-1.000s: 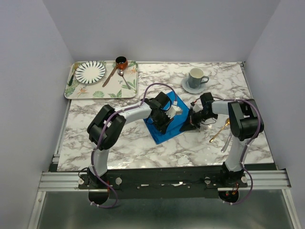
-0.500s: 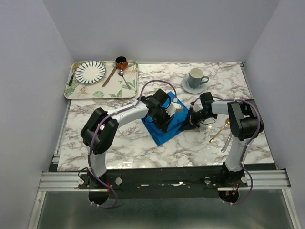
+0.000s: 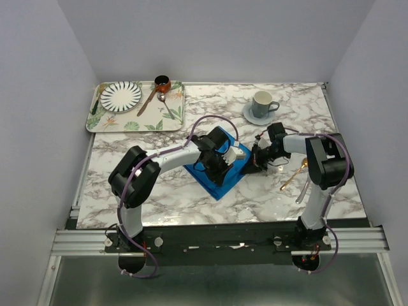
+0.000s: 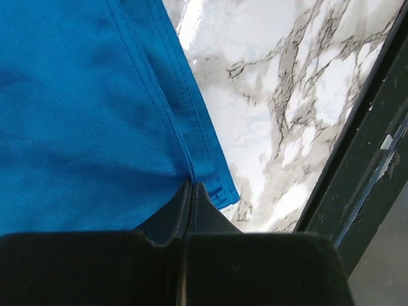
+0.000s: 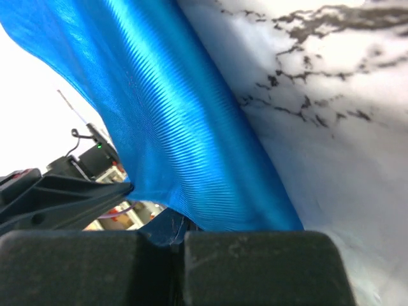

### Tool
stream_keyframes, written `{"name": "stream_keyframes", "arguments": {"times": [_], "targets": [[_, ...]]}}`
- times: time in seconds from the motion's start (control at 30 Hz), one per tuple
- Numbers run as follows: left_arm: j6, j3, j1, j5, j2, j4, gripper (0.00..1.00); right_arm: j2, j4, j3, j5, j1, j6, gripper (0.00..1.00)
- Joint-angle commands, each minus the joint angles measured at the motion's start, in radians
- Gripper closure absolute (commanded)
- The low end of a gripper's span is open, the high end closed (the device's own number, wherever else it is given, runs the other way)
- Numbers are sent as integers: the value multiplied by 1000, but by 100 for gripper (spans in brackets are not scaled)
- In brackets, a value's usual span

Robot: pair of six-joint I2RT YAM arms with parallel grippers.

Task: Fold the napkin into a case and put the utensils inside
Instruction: Fold the square-folded napkin at the center of the board.

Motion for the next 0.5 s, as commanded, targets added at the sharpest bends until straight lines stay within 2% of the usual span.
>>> {"name": "stream_keyframes", "arguments": {"times": [0.0,0.1,0.23,0.47], "targets": [[9,-32,-1,19,46,8,100,-98,-41,-18,58,-2,-39,97],[-16,-32,2,37,72,33,100,-199,-47,-64,51,-2,-21,93],[-68,-8,10,83,126,54,100,-293,10,-145,72,-4,94,89],[-137,77,24,137,216,69,100,-236,44,-130,77,-57,84,90]]}}
